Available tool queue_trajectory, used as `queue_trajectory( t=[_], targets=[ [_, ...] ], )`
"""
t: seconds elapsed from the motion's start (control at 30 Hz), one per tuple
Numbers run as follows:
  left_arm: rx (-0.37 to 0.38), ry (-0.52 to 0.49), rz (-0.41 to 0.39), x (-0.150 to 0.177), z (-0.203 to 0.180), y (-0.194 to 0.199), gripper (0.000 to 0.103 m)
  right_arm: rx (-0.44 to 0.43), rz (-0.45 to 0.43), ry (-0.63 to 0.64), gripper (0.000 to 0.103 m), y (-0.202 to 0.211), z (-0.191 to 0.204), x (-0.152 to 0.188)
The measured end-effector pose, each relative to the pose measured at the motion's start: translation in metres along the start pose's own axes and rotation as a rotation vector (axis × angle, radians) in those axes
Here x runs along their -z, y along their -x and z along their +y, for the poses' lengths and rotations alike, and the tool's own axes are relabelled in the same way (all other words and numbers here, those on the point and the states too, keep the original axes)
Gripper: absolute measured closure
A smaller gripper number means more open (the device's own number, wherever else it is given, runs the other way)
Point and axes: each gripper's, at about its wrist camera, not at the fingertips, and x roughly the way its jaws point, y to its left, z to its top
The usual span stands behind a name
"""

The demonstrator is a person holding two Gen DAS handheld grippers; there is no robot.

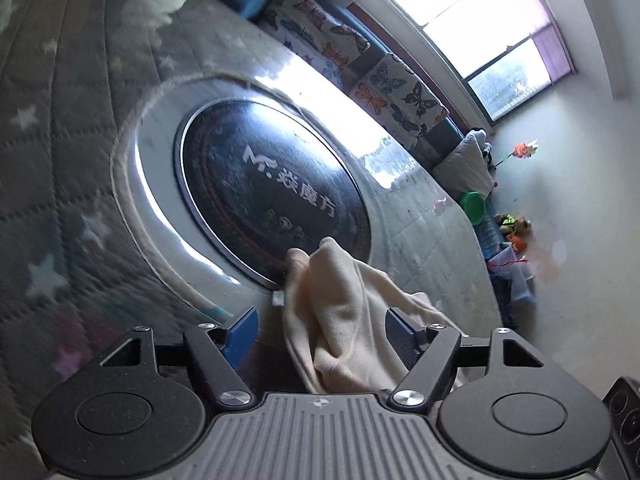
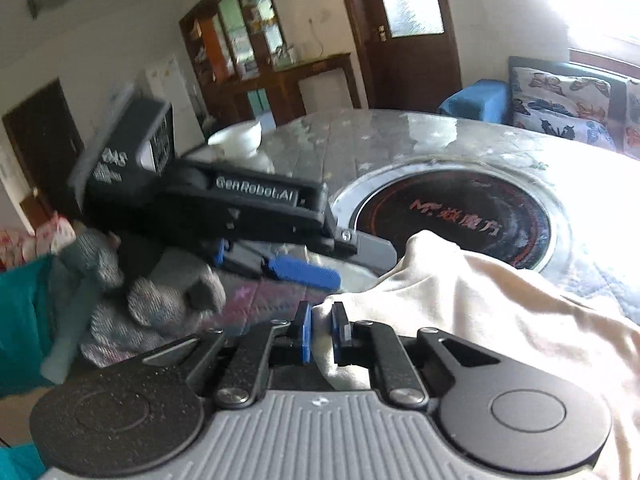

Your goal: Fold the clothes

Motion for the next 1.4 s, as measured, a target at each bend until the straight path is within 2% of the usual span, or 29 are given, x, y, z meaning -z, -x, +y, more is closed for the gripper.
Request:
queue_trajectory(
  t=[0.23, 0.37, 0.47, 0.53, 0.63, 0.77, 0.83, 0.93, 1.07, 1.13, 1.2, 1.4],
  targets=[
    [0.031, 0.076, 0.057, 0.0, -0.007, -0.02, 0.027, -0.027, -0.034, -0.032, 0.094, 0.003, -0.014, -0.001],
    [0.04, 0.095, 0.075, -0.001, -0.008, -0.032, 0.03, -0.04, -0.042, -0.038, 0.095, 0.005, -0.011, 0.002],
    [0.052, 0.102, 0.088, -0.004, -0.007, -0.038, 0.042, -0.049, -0.041, -0.035, 0.095, 0.006, -0.009, 0.007],
    [0.054, 0.093, 0.098, -0.004, -0.006, -0.042, 0.062, -0.049, -0.037, -0.025, 0.095, 0.006, -0.006, 0.011],
    [0.051, 0.08, 0.102, -0.004, -0.005, -0.045, 0.075, -0.04, -0.03, -0.021, 0.093, 0.004, -0.006, 0.015],
    [0.05, 0.071, 0.099, -0.005, -0.003, -0.045, 0.077, -0.016, -0.043, -0.032, 0.083, 0.011, -0.01, 0.018],
    [0.049, 0.066, 0.097, -0.006, -0.002, -0.044, 0.078, 0.013, -0.057, -0.05, 0.074, 0.022, -0.015, 0.021],
    [0.048, 0.054, 0.091, -0.005, -0.003, -0.044, 0.078, 0.078, -0.075, -0.085, 0.069, 0.04, -0.031, 0.028],
    [0.05, 0.044, 0.088, -0.004, -0.001, -0.043, 0.078, 0.225, -0.094, -0.163, 0.068, 0.067, -0.066, 0.04],
    [0.049, 0.039, 0.088, -0.004, 0.0, -0.043, 0.078, 0.308, -0.101, -0.195, 0.063, 0.076, -0.086, 0.048],
    [0.044, 0.034, 0.086, -0.004, -0.001, -0.043, 0.078, 0.379, -0.105, -0.229, 0.062, 0.084, -0.105, 0.054],
    [0.028, 0.016, 0.083, -0.005, -0.005, -0.044, 0.077, 0.477, -0.109, -0.332, 0.057, 0.089, -0.149, 0.07]
  ],
)
